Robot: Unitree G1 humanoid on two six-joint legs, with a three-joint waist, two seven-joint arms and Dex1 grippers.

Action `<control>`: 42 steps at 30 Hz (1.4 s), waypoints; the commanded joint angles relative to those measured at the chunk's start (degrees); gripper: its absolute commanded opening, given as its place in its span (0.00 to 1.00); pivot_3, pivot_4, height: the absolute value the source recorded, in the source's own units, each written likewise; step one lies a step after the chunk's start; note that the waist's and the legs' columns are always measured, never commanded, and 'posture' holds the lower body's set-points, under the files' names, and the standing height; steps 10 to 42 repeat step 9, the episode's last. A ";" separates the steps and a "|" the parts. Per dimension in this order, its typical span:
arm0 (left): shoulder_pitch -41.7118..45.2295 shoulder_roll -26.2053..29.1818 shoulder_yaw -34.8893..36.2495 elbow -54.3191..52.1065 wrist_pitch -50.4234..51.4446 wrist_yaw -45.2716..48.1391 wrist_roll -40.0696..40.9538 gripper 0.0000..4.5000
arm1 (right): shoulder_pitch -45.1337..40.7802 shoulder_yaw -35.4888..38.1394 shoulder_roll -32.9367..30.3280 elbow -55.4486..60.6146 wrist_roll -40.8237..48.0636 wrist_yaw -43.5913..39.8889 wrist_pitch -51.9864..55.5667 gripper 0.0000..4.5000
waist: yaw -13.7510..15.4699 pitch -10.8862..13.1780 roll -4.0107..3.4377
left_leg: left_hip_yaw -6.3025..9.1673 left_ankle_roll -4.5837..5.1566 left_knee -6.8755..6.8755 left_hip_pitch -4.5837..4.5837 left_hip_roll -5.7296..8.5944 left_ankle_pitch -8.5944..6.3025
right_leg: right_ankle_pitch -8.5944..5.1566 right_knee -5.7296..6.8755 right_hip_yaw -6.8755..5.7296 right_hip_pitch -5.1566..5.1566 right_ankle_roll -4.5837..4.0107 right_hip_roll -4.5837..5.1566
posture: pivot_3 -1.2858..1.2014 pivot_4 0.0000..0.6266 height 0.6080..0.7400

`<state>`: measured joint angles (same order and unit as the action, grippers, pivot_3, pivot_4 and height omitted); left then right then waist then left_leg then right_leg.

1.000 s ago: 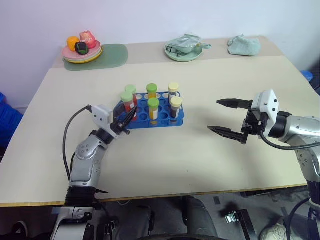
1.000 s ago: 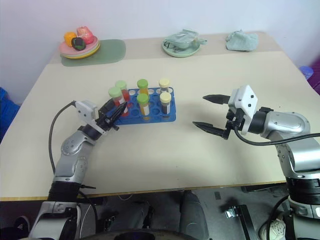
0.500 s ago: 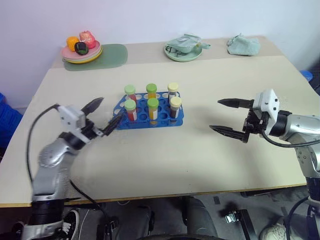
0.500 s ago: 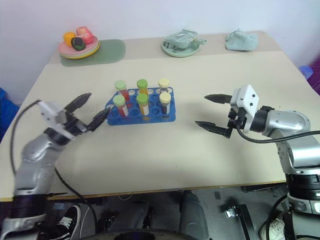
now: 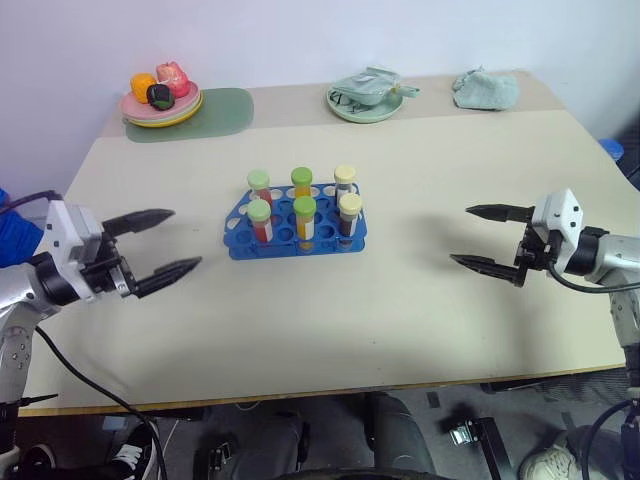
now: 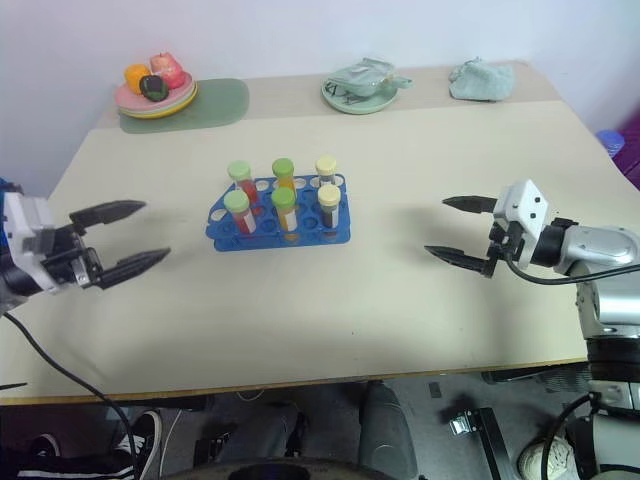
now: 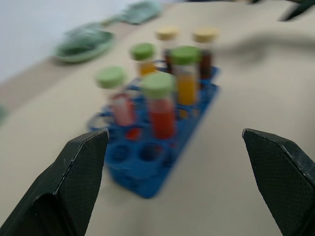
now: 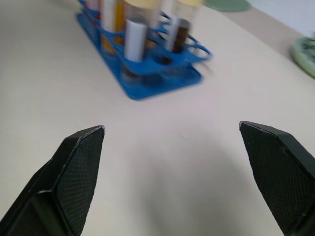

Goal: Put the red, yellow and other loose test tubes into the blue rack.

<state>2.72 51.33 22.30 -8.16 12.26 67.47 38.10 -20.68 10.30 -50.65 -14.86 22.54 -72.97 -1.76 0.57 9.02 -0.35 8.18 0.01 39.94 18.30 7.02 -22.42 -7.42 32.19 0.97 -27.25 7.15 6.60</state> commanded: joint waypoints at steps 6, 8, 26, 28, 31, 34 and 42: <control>5.40 -0.13 -1.88 3.23 -1.82 5.06 -1.28 0.99 | 0.80 2.41 -1.98 2.41 1.02 -0.83 1.54 1.00 | -0.01 0.00 -0.01 | 0.00 0.00 0.00 0.00 0.00 0.00 | 0.00 0.00 0.01 0.00 0.00 0.00 | 0.52 0.24 1.00; 7.02 -1.09 -2.55 4.03 -1.57 4.67 -1.51 0.99 | 1.52 3.07 -2.15 3.71 1.54 -0.43 2.82 1.00 | 0.09 0.00 -0.01 | 0.00 0.00 0.00 0.00 0.00 0.00 | 0.00 0.00 0.00 -0.01 0.00 0.00 | 0.52 0.24 1.00; 7.59 -1.33 -2.93 4.59 -1.73 5.03 -1.75 0.99 | 1.61 3.30 -2.04 4.23 1.58 0.20 3.17 1.00 | 0.09 0.00 -0.01 | 0.00 0.00 0.00 0.01 0.00 -0.01 | 0.00 -0.01 0.01 0.00 0.00 0.01 | 0.52 0.24 1.00; 7.59 -1.33 -2.93 4.59 -1.73 5.03 -1.75 0.99 | 1.61 3.30 -2.04 4.23 1.58 0.20 3.17 1.00 | 0.09 0.00 -0.01 | 0.00 0.00 0.00 0.01 0.00 -0.01 | 0.00 -0.01 0.01 0.00 0.00 0.01 | 0.52 0.24 1.00; 7.59 -1.33 -2.93 4.59 -1.73 5.03 -1.75 0.99 | 1.61 3.30 -2.04 4.23 1.58 0.20 3.17 1.00 | 0.09 0.00 -0.01 | 0.00 0.00 0.00 0.01 0.00 -0.01 | 0.00 -0.01 0.01 0.00 0.00 0.01 | 0.52 0.24 1.00; 7.59 -1.33 -2.93 4.59 -1.73 5.03 -1.75 0.99 | 1.61 3.30 -2.04 4.23 1.58 0.20 3.17 1.00 | 0.09 0.00 -0.01 | 0.00 0.00 0.00 0.01 0.00 -0.01 | 0.00 -0.01 0.01 0.00 0.00 0.01 | 0.52 0.24 1.00; 7.59 -1.33 -2.93 4.59 -1.73 5.03 -1.75 0.99 | 1.61 3.30 -2.04 4.23 1.58 0.20 3.17 1.00 | 0.09 0.00 -0.01 | 0.00 0.00 0.00 0.01 0.00 -0.01 | 0.00 -0.01 0.01 0.00 0.00 0.01 | 0.52 0.24 1.00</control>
